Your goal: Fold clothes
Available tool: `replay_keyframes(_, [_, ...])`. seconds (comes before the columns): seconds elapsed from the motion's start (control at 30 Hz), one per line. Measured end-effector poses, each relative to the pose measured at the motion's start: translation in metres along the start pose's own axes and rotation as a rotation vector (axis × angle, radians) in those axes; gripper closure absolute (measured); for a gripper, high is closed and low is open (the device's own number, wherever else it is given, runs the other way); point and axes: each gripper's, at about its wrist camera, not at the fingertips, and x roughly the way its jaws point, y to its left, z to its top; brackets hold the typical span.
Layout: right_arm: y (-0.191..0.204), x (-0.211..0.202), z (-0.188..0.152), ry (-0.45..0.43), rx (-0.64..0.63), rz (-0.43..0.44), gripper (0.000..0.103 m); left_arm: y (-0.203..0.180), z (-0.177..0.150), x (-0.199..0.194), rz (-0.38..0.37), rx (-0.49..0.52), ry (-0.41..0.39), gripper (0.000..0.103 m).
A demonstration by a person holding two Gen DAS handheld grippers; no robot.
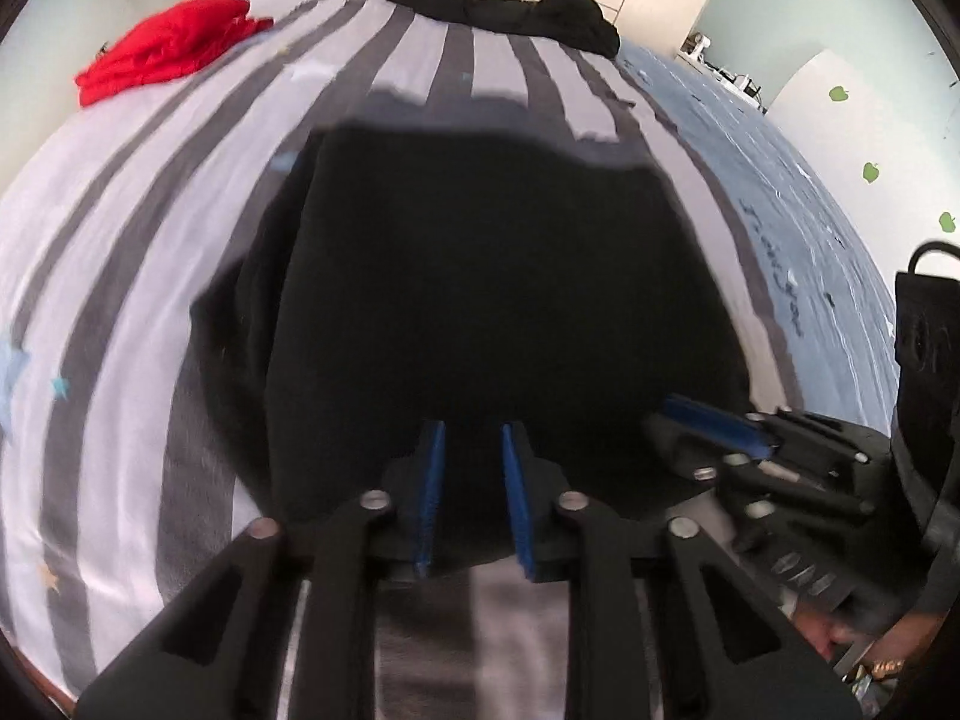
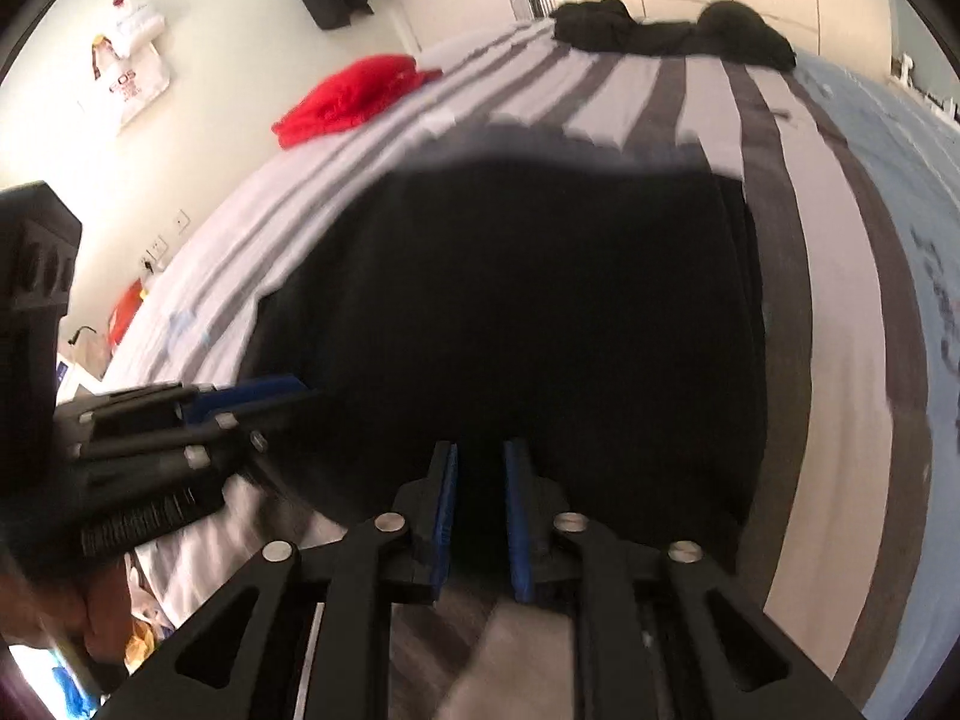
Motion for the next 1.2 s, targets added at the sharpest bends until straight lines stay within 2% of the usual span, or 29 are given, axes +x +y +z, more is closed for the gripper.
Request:
replay_keyframes(0.13, [-0.012, -0.009, -0.008, 0.010, -0.010, -0.011, 0.100, 0.003, -0.001, -0.013, -0.005, 0.001, 0.005, 0.101])
replay_keyframes(0.2, [-0.017, -0.020, -0.007, 0.021, -0.004, -0.039, 0.101, 0.000, 0.006, -0.026, 0.008, 0.012, -0.001, 0.101])
replay_keyframes(0.3, [-0.024, -0.039, -0.001, 0.009, 0.013, -0.092, 0.100, 0.004, 0.016, -0.048, 0.026, 0.013, -0.057, 0.101])
replay_keyframes(0.43, [-0.039, -0.034, -0.001, 0.008, 0.067, -0.119, 0.095, 0.022, 0.008, -0.027, 0.061, 0.004, -0.030, 0.101])
replay_keyframes(0.47, [-0.040, -0.034, -0.002, 0.012, 0.068, -0.129, 0.095, 0.027, 0.001, -0.015, 0.086, 0.018, -0.015, 0.101])
replay_keyframes(0.57, [-0.044, -0.035, -0.007, 0.025, 0.074, -0.160, 0.099, 0.035, -0.010, -0.002, 0.089, 0.023, -0.024, 0.101])
replay_keyframes(0.67, [-0.047, -0.036, -0.011, 0.038, 0.080, -0.191, 0.099, 0.036, 0.000, -0.007, 0.092, 0.012, -0.009, 0.101])
replay_keyframes(0.7, [-0.048, -0.037, -0.012, 0.042, 0.081, -0.202, 0.096, 0.039, 0.004, -0.008, 0.098, -0.001, -0.008, 0.101])
replay_keyframes(0.8, [-0.051, -0.040, -0.014, 0.045, 0.087, -0.231, 0.096, 0.045, 0.022, -0.026, 0.129, -0.034, -0.061, 0.101])
replay_keyframes(0.87, [-0.044, -0.053, 0.008, -0.024, 0.087, -0.243, 0.096, 0.048, 0.042, -0.032, 0.124, -0.041, -0.107, 0.101])
replay_keyframes(0.97, [-0.032, -0.050, 0.047, -0.115, 0.088, -0.221, 0.096, 0.047, 0.076, -0.024, 0.112, -0.030, -0.166, 0.101])
replay_keyframes(1.07, [-0.021, -0.023, 0.082, -0.180, 0.068, -0.211, 0.096, 0.046, 0.109, -0.006, 0.083, -0.006, -0.209, 0.101])
replay_keyframes(1.2, [-0.014, 0.020, 0.117, -0.204, 0.085, -0.206, 0.096, 0.043, 0.140, 0.037, 0.056, 0.037, -0.203, 0.101])
